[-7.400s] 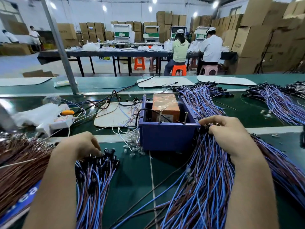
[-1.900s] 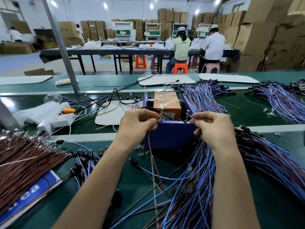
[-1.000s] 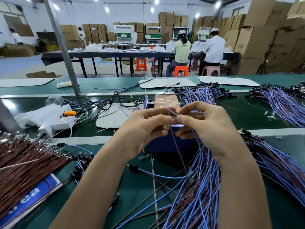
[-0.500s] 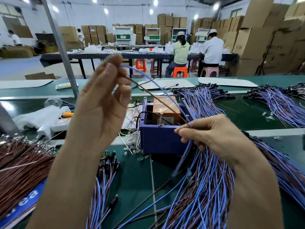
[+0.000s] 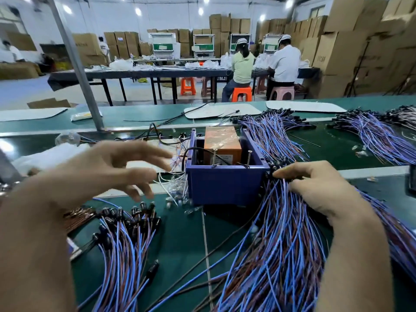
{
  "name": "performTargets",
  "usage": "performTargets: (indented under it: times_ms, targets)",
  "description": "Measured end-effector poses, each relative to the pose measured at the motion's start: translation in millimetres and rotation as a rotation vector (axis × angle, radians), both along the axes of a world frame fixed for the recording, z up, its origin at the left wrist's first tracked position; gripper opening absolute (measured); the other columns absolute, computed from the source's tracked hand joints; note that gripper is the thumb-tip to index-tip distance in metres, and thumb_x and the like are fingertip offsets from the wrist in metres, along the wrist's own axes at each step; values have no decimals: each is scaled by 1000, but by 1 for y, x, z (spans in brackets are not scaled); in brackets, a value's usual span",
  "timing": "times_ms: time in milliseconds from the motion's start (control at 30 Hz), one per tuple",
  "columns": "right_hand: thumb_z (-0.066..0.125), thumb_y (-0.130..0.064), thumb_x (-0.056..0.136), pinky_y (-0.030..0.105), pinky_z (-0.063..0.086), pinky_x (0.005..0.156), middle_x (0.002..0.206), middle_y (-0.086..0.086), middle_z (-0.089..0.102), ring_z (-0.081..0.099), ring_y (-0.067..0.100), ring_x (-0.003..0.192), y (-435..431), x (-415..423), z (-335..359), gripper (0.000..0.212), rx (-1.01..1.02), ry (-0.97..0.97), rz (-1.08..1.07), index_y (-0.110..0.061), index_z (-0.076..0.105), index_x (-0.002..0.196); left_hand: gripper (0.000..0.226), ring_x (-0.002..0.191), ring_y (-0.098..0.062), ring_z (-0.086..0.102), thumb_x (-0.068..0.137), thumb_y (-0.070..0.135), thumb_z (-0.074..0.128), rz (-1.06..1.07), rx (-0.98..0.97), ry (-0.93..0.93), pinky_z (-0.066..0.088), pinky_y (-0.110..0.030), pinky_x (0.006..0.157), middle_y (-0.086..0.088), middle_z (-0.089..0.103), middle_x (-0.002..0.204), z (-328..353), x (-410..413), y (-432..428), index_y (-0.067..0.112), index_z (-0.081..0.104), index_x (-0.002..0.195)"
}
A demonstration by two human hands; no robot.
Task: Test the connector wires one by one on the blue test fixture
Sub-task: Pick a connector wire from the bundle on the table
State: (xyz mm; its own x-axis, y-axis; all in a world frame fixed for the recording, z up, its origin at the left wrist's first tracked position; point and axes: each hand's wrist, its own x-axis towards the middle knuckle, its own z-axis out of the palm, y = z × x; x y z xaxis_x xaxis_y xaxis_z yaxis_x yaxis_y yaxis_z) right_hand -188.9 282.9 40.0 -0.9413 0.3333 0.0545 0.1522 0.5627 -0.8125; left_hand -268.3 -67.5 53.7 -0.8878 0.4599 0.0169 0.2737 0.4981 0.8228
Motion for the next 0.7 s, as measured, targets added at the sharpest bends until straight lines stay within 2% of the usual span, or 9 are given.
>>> performTargets:
  times_ms: [67,100,167,300,400,467,533,633,700]
  targets:
    - [53,6,87,33,48,75,97,-3,72,63,18,83,0,-4,-3,43,-11,3,10,-32,69,76,33,68,-17,70,70,44,79,163,-186,-90,54,-19,54,3,72,99,-13,-7,1,29,70,98]
    - [55,3,88,33,48,77,94,-4,72,64,17,87,-1,-4,-1,38,-33,16,9,-31,69,76,25,63,-17,67,72,35,78,258,-360,-159,50,-19,50,-2,72,99,-21,-10,4,26,69,93]
    - [58,-2,89,29,46,77,91,-4,72,64,14,90,-4,-7,2,32,-83,49,12,-29,70,78,20,60,-14,61,77,27,77,288,-610,-243,45,-21,48,-8,71,100,-38,-18,14,18,69,92]
    - [59,-6,91,22,44,72,90,-2,72,61,5,84,-10,-9,4,26,-140,50,63,-27,70,80,25,74,-14,61,75,28,80,323,-751,-141,43,-20,55,-3,68,96,-51,-24,30,17,67,93]
    - [59,-6,91,27,47,80,93,4,72,63,12,89,-15,-7,8,24,-176,32,89,-25,70,81,20,71,-11,59,74,26,79,317,-758,-115,43,-19,53,-1,66,92,-50,-25,31,23,64,86]
    - [58,-5,91,31,48,84,92,7,72,64,17,90,-18,-6,10,24,-177,26,91,-24,70,83,15,67,-11,58,74,21,77,295,-705,-97,43,-21,57,-2,69,90,-49,-26,30,23,64,82]
    - [55,-3,93,24,51,73,86,8,72,65,18,81,-21,-6,12,22,-191,24,112,-17,71,87,14,61,-12,58,76,13,72,288,-545,-88,43,-22,55,-5,71,84,-44,-26,31,17,64,86]
    - [48,-10,99,17,51,52,71,9,72,66,15,61,-31,-3,17,23,-306,4,210,-6,69,91,22,54,-13,62,79,0,70,300,-47,-106,48,-20,48,-12,73,80,-26,-15,42,6,56,95]
    - [42,-24,102,19,52,48,71,14,73,69,19,59,-38,0,23,32,-441,-2,279,-4,67,98,19,66,-17,69,82,0,66,244,296,21,55,-21,59,-11,73,89,-10,-4,53,9,57,96]
